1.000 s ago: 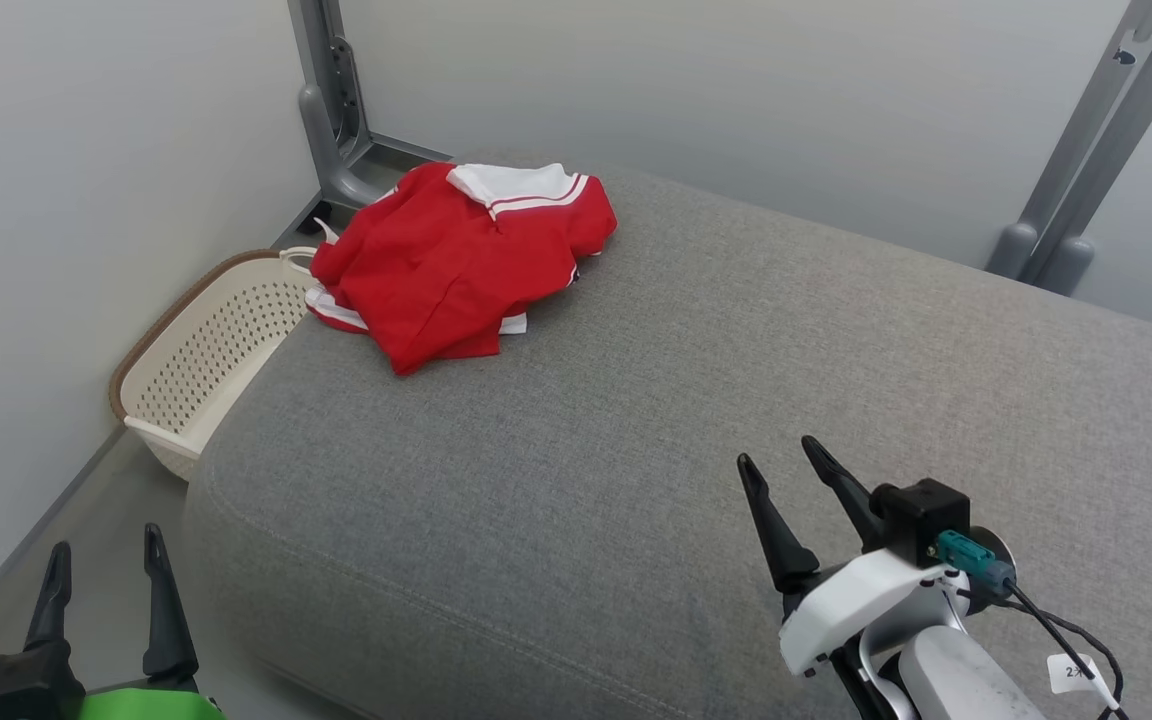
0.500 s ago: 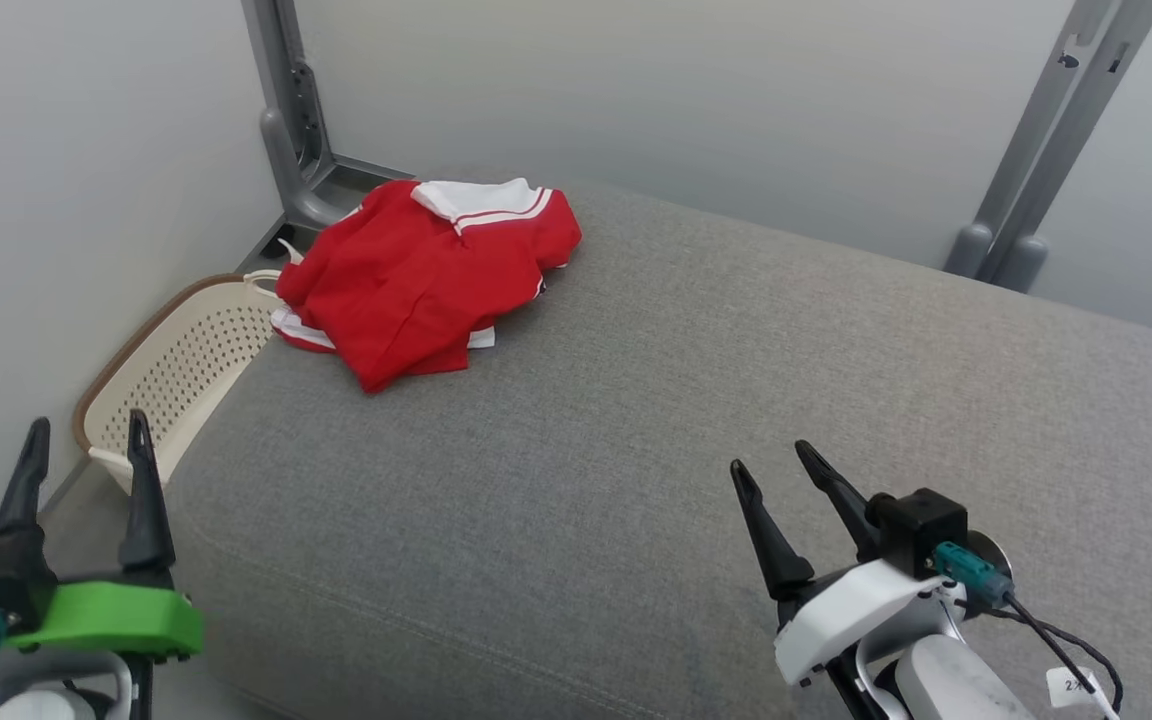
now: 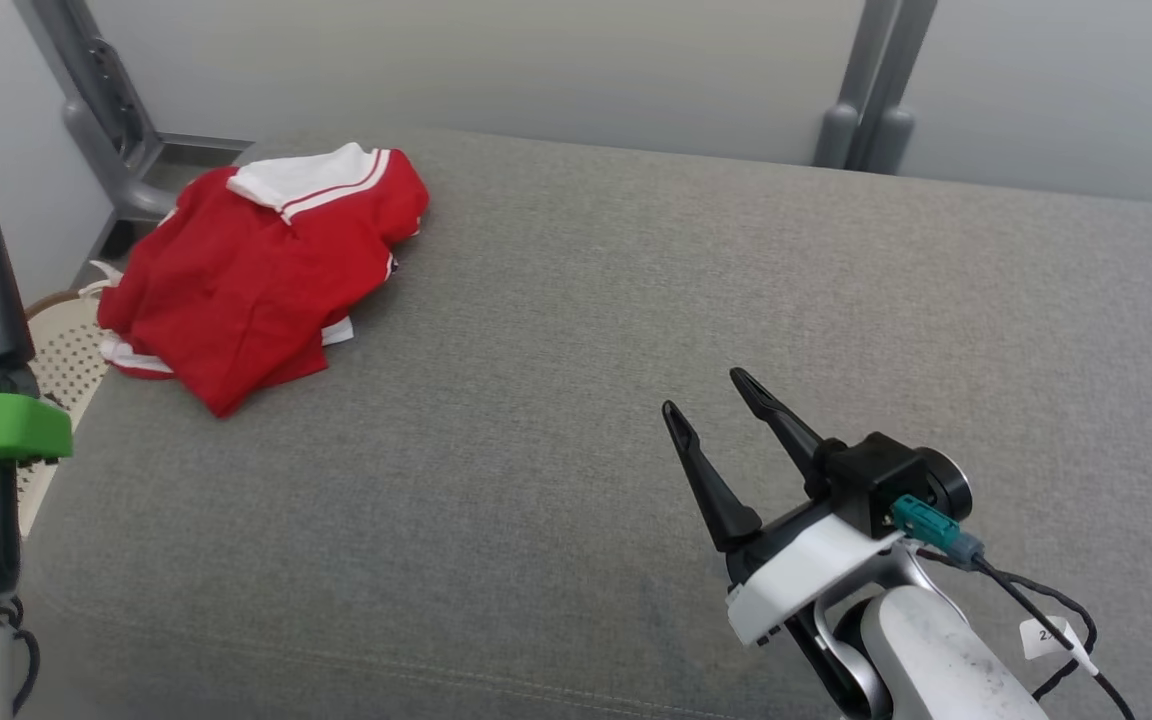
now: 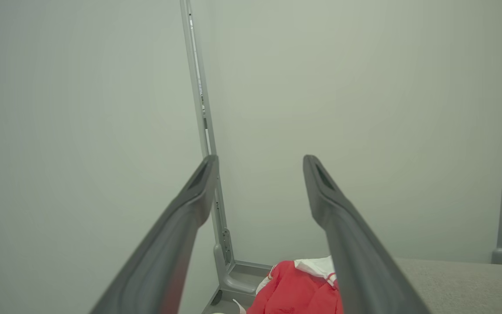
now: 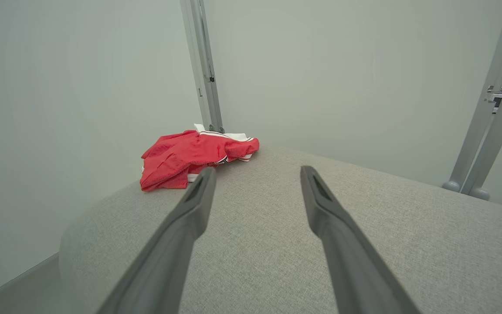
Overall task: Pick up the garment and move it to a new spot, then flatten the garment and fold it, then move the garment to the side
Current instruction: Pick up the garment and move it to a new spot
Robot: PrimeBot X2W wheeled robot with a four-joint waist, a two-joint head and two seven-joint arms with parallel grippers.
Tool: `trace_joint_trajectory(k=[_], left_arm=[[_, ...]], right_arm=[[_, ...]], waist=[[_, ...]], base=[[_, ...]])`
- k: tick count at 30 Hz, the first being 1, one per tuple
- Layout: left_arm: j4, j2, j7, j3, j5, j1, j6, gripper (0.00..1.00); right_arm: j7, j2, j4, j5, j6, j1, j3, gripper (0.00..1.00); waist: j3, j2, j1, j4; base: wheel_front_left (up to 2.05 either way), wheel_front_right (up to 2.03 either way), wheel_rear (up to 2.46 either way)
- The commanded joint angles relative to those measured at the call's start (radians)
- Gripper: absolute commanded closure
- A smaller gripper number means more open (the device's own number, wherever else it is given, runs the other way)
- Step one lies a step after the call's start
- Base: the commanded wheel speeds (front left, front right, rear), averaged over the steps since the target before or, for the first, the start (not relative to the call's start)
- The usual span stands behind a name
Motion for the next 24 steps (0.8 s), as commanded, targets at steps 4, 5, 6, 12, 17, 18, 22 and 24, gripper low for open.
trace_joint_trajectory(k=[4, 5, 6, 12, 17, 18, 22, 24], left_arm=[[0.055, 0.035, 0.010, 0.014, -0.012, -0.076, -0.014, 0.00], [0.069, 0.039, 0.014, 0.016, -0.015, -0.091, -0.015, 0.00], [0.087, 0.048, 0.019, 0.018, -0.020, -0.106, -0.020, 0.00], [0.208, 0.076, 0.041, 0.019, -0.045, -0.177, -0.051, 0.00], [0.322, 0.105, 0.059, 0.004, -0.061, -0.222, -0.085, 0.00], [0.347, 0.108, 0.057, 0.003, -0.069, -0.238, -0.091, 0.00], [0.450, 0.128, 0.070, -0.015, -0.091, -0.288, -0.114, 0.00], [0.519, 0.144, 0.071, -0.035, -0.101, -0.334, -0.125, 0.00]], right_arm=[[0.017, -0.005, -0.050, -0.005, 0.000, -0.020, 0.018, 0.00], [0.021, -0.005, -0.064, -0.008, 0.000, -0.022, 0.021, 0.00], [0.022, -0.005, -0.078, -0.009, 0.000, -0.025, 0.026, 0.00], [0.030, -0.004, -0.133, -0.015, 0.000, -0.035, 0.033, 0.00], [0.034, -0.004, -0.147, -0.020, 0.000, -0.044, 0.025, 0.00], [0.032, -0.004, -0.150, -0.021, 0.000, -0.048, 0.024, 0.00], [0.030, -0.004, -0.160, -0.027, 0.000, -0.055, 0.018, 0.00], [0.028, -0.004, -0.172, -0.037, 0.000, -0.067, 0.006, 0.00]], waist=[[0.100, 0.0000, 0.0000, -0.128], [0.106, 0.0000, 0.0000, -0.139], [0.114, 0.0000, 0.0000, -0.150], [0.158, 0.0000, 0.0000, -0.212], [0.198, 0.0000, 0.0000, -0.253], [0.206, 0.0000, 0.0000, -0.259], [0.237, 0.0000, 0.0000, -0.281], [0.265, 0.0000, 0.0000, -0.291]], base=[[0.00, 0.00, 0.00], [0.00, 0.00, 0.00], [0.00, 0.00, 0.00], [0.00, 0.00, 0.00], [0.00, 0.00, 0.00], [0.00, 0.00, 0.00], [0.00, 0.00, 0.00], [0.00, 0.00, 0.00]])
